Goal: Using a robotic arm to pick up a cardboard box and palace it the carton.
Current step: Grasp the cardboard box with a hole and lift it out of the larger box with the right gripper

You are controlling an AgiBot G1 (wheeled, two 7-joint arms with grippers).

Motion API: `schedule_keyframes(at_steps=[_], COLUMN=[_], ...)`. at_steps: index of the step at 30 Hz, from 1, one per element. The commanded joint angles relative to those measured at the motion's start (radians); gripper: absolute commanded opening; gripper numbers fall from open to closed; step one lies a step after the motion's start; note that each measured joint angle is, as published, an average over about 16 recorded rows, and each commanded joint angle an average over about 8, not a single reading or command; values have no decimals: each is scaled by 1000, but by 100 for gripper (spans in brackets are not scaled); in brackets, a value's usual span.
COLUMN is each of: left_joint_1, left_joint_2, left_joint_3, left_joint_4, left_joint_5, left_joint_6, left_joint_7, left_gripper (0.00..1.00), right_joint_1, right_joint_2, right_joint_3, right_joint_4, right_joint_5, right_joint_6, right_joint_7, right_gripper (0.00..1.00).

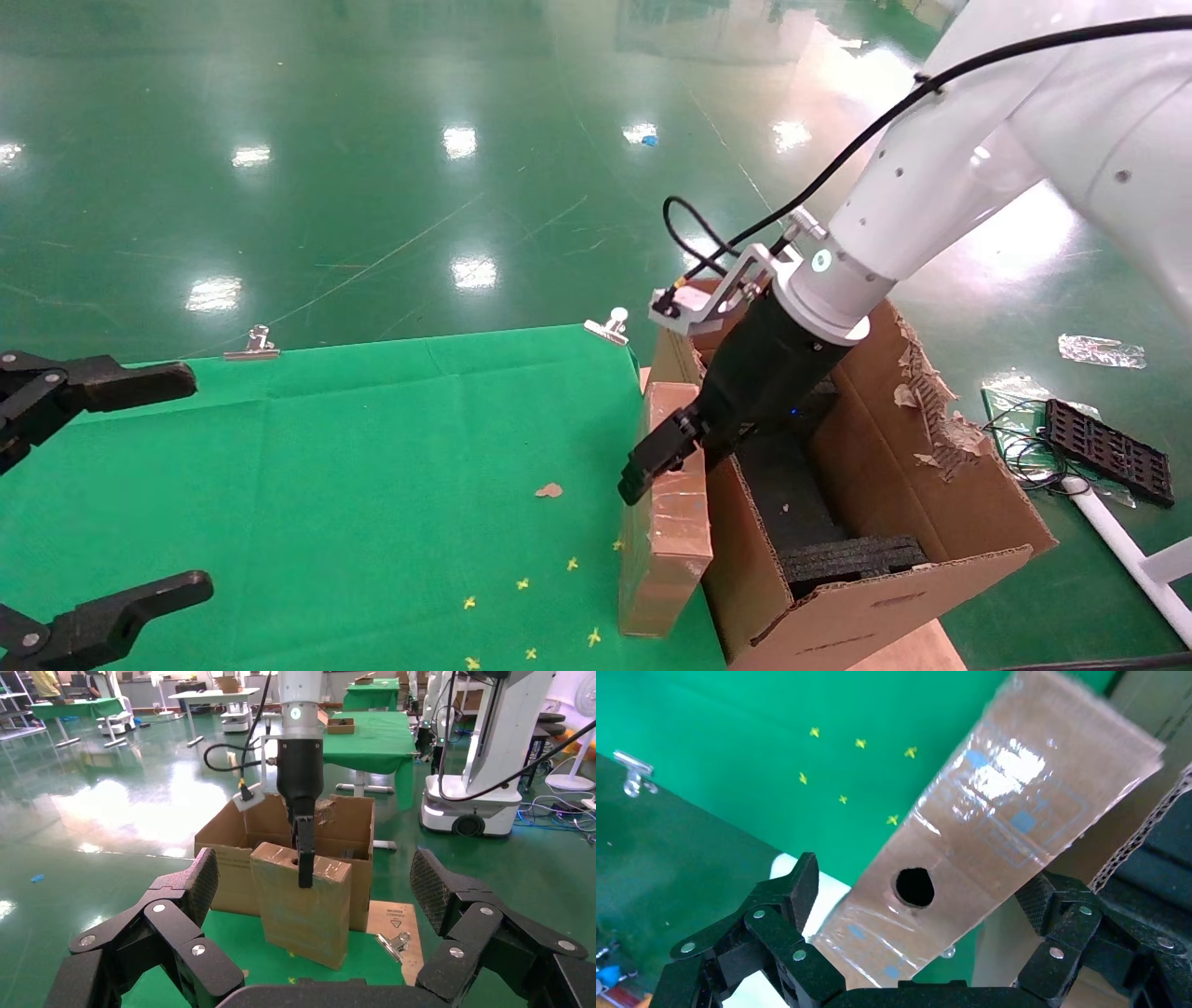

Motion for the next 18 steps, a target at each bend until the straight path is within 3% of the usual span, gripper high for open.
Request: schedule_keyframes(at_steps=[1, 3, 5, 7, 9, 11, 14, 18], left_joint_1=[0, 0, 0, 0, 0, 0, 0, 0], left_joint_2=[0, 0, 0, 0, 0, 0, 0, 0], left_joint_3=[0, 0, 0, 0, 0, 0, 1, 1], left_joint_4=[0, 0, 0, 0, 0, 0, 0, 0], left_joint_5=[0, 0, 0, 0, 0, 0, 0, -1], left_joint_6=[0, 0, 0, 0, 0, 0, 0, 0], left_joint_7=[0, 0, 0, 0, 0, 0, 0, 0], left_gripper=[99, 90, 72, 48, 24, 8, 0, 0], right_joint_1=[-6, -6, -3, 1, 6, 12, 20, 29], right_joint_2=[-14, -21, -25, -27, -27, -26, -24, -23], right_joint_3=[-17, -35, -53, -71, -88, -105, -131, -164], right_joint_4=[-14, -15, -12, -7, 0, 8, 19, 30], right_joint_5=[8, 19, 30, 43, 56, 69, 88, 110], right_joint_6=[-1, -1, -2, -2, -2, -2, -1, 1], right_joint_7=[-1, -2, -1, 1, 2, 4, 7, 9], right_gripper=[60, 35, 10, 0, 0, 0, 0, 0])
